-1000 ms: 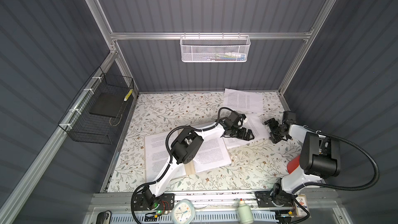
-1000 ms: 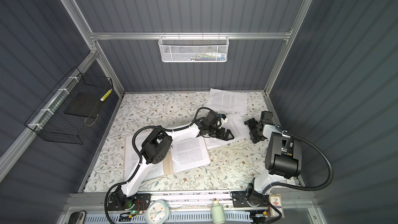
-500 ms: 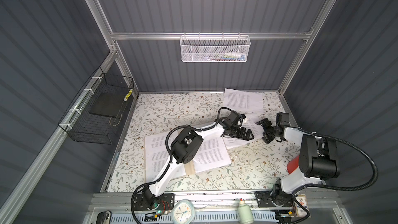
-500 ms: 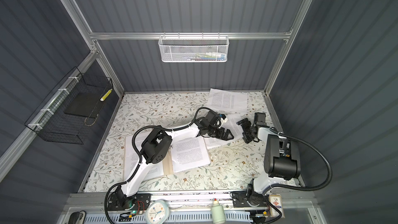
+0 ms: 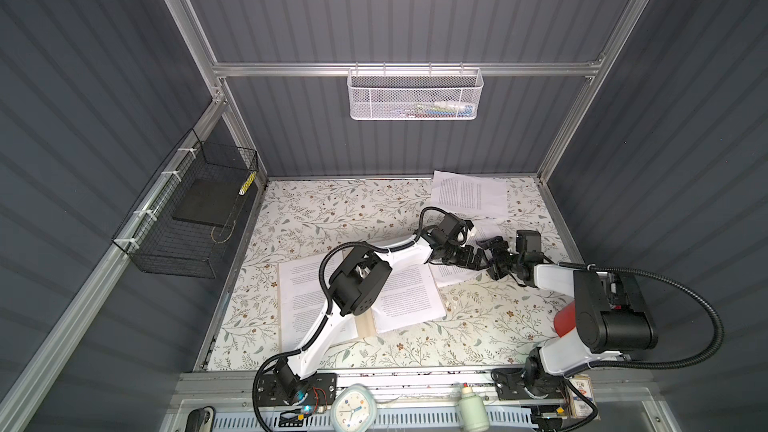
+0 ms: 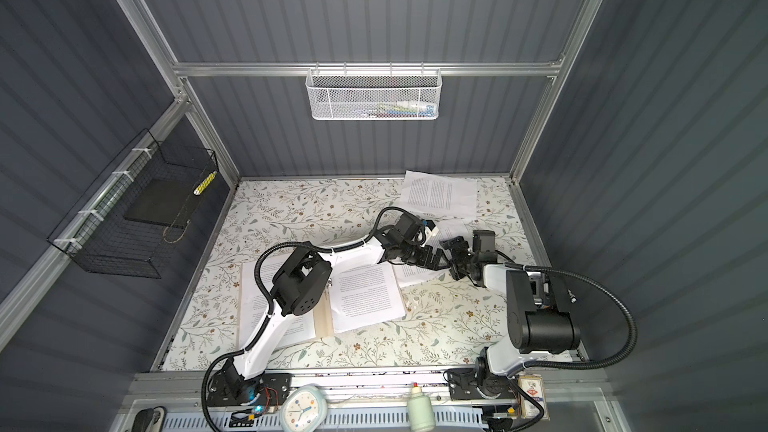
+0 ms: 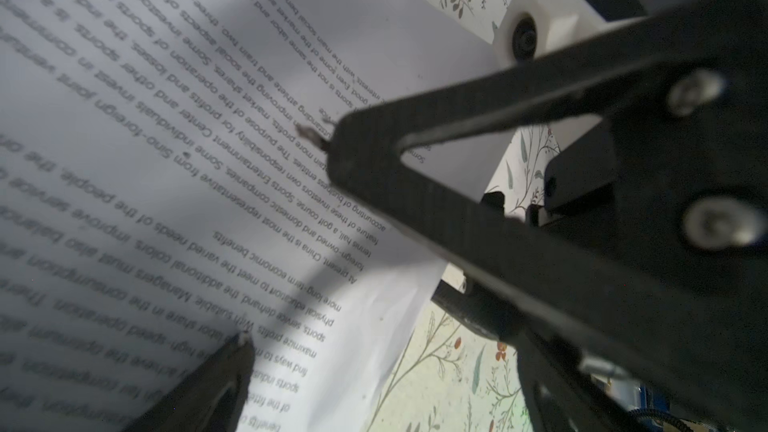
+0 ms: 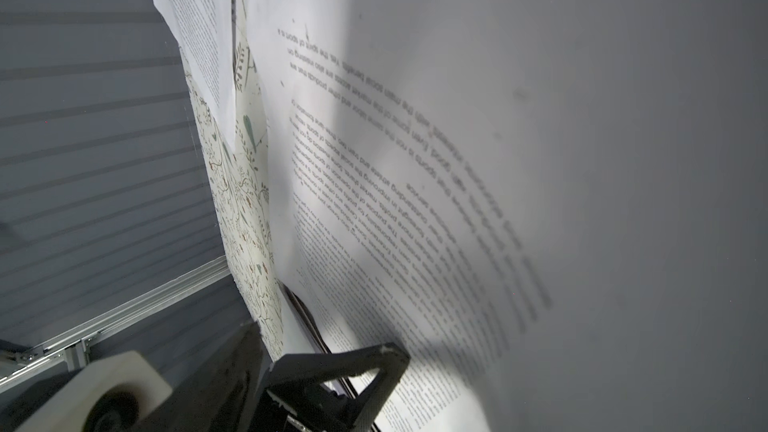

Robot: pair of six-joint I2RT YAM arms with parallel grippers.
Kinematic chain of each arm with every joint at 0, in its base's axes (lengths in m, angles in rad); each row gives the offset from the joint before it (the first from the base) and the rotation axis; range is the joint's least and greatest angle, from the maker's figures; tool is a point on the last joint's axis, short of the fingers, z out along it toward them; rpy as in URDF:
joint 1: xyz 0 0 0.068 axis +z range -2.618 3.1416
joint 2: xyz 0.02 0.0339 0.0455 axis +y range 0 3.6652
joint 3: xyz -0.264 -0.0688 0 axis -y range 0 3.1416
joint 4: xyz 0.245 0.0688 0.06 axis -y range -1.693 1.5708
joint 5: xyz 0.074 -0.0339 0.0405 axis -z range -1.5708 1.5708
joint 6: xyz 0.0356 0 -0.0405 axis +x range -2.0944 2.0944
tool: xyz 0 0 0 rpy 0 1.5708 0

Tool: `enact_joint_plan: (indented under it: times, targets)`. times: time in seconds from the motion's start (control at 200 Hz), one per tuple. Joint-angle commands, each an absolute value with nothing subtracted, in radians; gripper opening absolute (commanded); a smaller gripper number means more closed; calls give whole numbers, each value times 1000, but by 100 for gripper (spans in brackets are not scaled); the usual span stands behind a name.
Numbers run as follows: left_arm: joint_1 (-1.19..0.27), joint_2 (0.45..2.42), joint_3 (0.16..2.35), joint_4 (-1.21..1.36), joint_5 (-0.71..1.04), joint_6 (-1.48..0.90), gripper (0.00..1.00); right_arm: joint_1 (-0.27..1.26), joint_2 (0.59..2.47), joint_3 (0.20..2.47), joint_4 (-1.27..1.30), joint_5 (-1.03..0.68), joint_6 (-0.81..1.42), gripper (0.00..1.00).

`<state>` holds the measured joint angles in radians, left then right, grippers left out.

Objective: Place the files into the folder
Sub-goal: 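Grasp the sheet edge with the right gripper beside the left gripper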

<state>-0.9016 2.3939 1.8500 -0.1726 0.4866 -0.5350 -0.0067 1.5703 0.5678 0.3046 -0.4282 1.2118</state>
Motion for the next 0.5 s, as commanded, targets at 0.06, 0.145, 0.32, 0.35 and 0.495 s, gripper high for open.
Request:
enact_joint_plan:
  times: [0.06,0.145,0.32,0.35,0.495]
  targets:
    - [-897,2441,1797,-285,489,-563,100,47,1593,472,322,-351,1332,74]
    - [-893,2431,1776,-254,507,-578,100,51,1579,444,335,-319,1355,68]
    - [-875,2403,1712,-127,584,-631,100,51,1587,433,357,-317,1366,61]
    - [-872,2398,1697,-94,603,-648,100,49,1590,425,371,-318,1374,60]
    - [-855,2378,1654,-16,637,-679,100,37,1620,418,433,-371,1388,56]
